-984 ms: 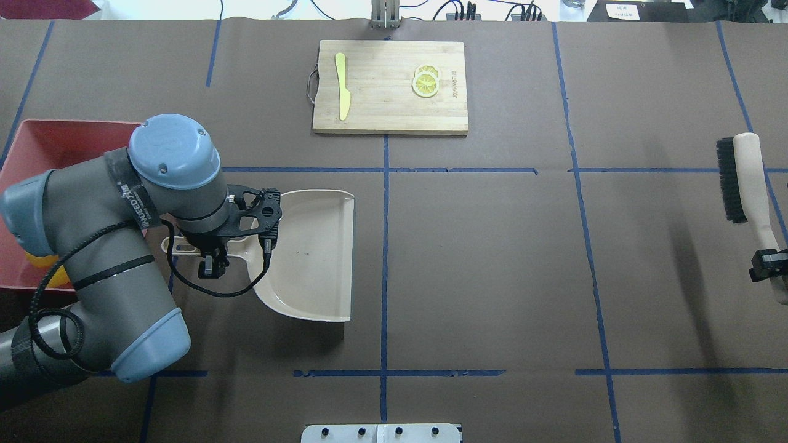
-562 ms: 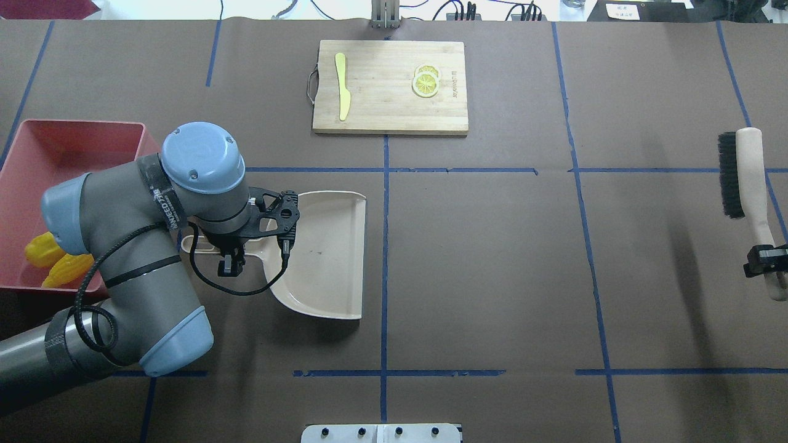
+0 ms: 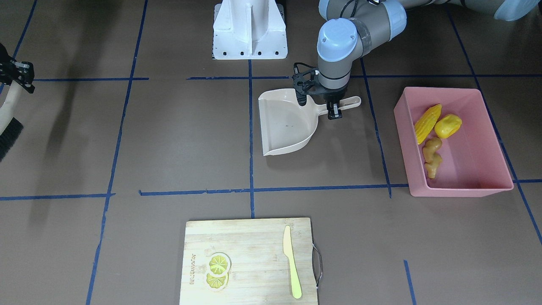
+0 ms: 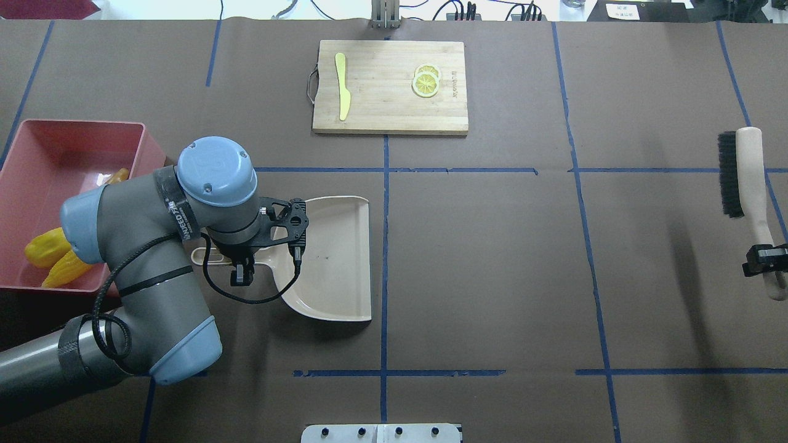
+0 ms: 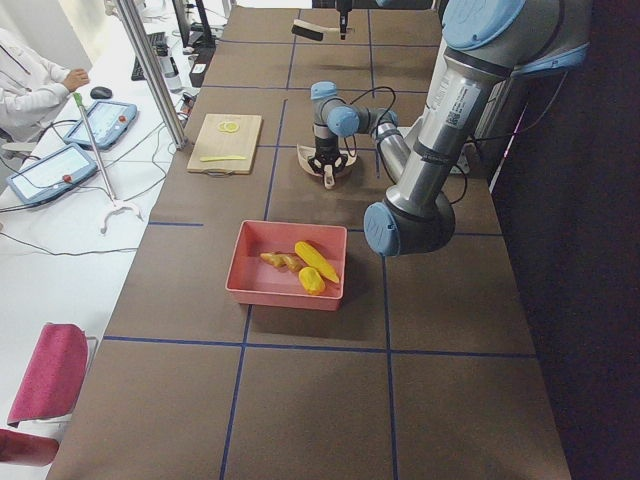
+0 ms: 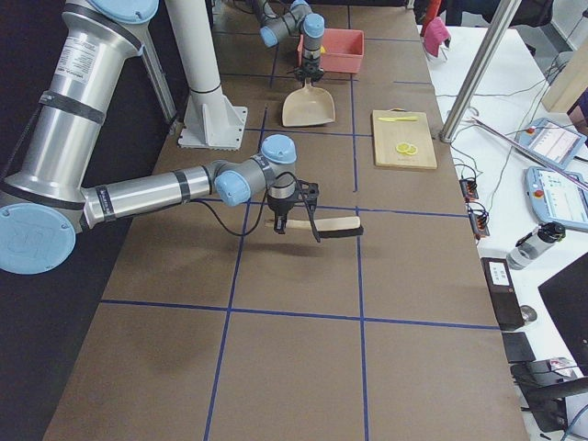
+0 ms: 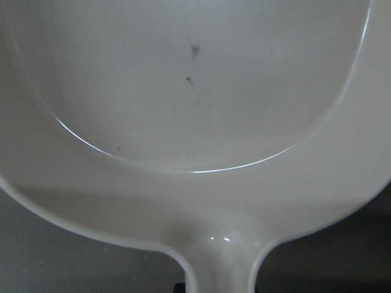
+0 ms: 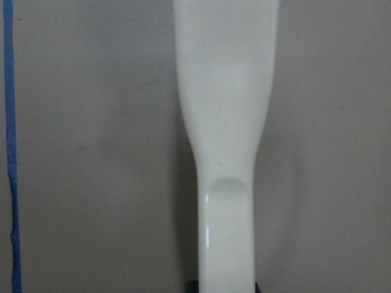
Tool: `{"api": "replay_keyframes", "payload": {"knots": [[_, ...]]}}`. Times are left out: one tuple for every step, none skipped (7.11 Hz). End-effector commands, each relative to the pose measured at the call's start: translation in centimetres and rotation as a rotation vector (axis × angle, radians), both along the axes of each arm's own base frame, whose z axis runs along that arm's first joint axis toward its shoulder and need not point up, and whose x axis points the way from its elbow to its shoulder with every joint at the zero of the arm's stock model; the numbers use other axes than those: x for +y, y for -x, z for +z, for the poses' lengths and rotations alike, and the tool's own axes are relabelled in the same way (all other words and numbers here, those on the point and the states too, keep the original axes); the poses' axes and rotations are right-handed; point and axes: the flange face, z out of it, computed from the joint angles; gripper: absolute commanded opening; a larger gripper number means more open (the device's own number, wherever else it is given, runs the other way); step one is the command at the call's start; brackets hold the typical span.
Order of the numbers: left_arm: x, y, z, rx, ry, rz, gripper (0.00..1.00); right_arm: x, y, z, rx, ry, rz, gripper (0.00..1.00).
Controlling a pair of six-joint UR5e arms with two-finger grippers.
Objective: Sweep and dump trash into bin
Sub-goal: 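Lower the empty dustpan back onto the table with the left gripper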
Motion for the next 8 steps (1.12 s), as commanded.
{"api": "replay_keyframes", "payload": {"knots": [[0.2, -1.1, 0.3, 0.026, -0.018, 0.009, 0.12, 0.0, 0.0, 0.3, 0.003, 0.006, 0.001, 0.00], [0.2, -1.1, 0.2, 0.030, -0.019, 0.008, 0.36, 0.0, 0.0, 0.3, 0.003, 0.005, 0.000, 0.00], [0.1, -1.1, 0.1, 0.055, -0.035, 0.008, 0.76, 0.0, 0.0, 0.3, 0.003, 0.006, 0.001, 0.00], [0.0, -0.7, -0.4, 0.075, -0.051, 0.004, 1.00, 0.0, 0.0, 0.3, 0.003, 0.006, 0.001, 0.00], [-0.4, -0.1, -0.6, 0.079, -0.056, -0.007, 1.00, 0.0, 0.0, 0.4, 0.004, 0.006, 0.000, 0.00], [-2.2, 2.0, -1.0, 0.086, -0.080, -0.027, 1.00, 0.0, 0.0, 0.4, 0.004, 0.005, -0.001, 0.00], [-3.3, 5.2, -1.2, 0.093, -0.126, -0.019, 1.00, -0.1, 0.1, 0.8, 0.008, 0.010, -0.005, 0.00], [-4.0, 8.0, -0.5, 0.092, -0.120, -0.058, 1.00, -0.1, 0.1, 2.0, 0.011, 0.014, -0.009, 0.00]]}}
